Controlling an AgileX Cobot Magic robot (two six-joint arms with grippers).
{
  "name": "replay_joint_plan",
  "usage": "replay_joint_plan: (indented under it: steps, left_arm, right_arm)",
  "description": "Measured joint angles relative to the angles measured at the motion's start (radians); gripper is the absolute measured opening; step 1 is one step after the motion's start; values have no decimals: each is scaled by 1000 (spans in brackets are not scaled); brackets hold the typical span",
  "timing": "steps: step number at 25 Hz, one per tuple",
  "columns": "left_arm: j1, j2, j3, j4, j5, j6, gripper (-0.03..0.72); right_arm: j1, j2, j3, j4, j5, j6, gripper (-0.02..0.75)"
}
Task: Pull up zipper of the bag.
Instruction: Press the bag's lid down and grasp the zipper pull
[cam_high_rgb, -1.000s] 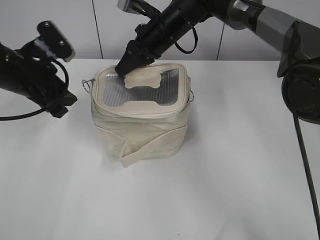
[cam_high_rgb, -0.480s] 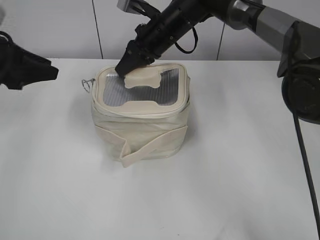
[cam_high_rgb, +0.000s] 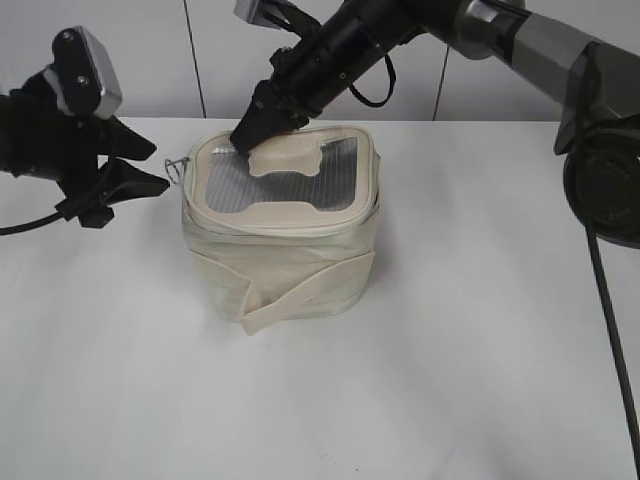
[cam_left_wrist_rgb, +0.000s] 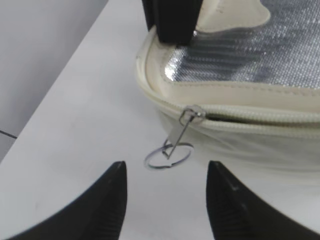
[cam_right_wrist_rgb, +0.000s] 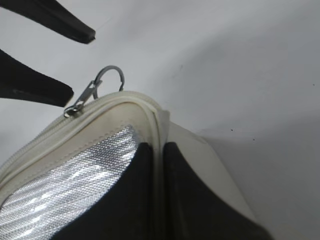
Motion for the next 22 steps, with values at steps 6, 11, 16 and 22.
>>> replay_joint_plan:
  steps: [6,11,16,22]
  left_arm:
    - [-5,54,-37,14,-5,5,392]
    - [-5,83,-99,59,33,5,393]
    - [-16,106,-112,119,44,5,393]
    - [-34,116,-112,130,29,5,280]
  right_arm:
    - [0,0,0,0,0,0,41]
    - [0,0,0,0,0,0,41]
    - [0,0,0,0,0,0,41]
    - [0,0,0,0,0,0,41]
